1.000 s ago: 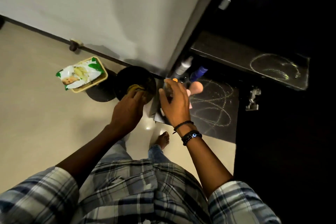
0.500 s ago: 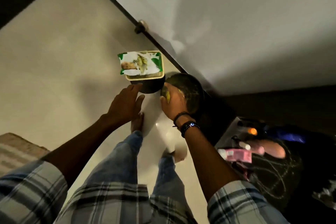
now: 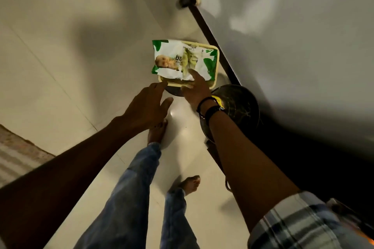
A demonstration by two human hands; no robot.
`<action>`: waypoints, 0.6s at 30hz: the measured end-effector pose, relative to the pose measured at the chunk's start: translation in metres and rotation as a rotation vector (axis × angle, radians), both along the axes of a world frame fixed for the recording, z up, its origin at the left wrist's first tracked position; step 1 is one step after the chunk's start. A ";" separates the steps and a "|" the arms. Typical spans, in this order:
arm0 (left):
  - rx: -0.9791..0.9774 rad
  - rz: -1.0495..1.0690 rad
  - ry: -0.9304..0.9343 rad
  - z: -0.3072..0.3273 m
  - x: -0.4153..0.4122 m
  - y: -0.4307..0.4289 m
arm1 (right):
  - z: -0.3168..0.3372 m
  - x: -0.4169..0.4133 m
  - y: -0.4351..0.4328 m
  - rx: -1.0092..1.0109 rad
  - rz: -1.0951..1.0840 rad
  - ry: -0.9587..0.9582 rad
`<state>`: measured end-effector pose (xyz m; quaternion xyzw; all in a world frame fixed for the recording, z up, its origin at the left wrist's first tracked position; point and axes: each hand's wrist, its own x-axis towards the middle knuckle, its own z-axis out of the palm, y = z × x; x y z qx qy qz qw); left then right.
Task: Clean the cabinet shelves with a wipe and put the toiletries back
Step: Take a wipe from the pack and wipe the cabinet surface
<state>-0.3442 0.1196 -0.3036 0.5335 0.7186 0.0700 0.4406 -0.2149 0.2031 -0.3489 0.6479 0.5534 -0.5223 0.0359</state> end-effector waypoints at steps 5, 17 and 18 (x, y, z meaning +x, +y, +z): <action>-0.070 -0.004 -0.011 -0.033 -0.003 -0.004 | -0.038 -0.015 0.031 -0.041 -0.015 -0.012; -0.122 -0.012 -0.021 -0.040 -0.001 -0.005 | -0.037 -0.009 0.035 0.028 -0.378 0.073; -0.110 -0.004 -0.028 -0.037 0.000 -0.003 | -0.031 -0.004 0.033 0.039 -0.428 0.107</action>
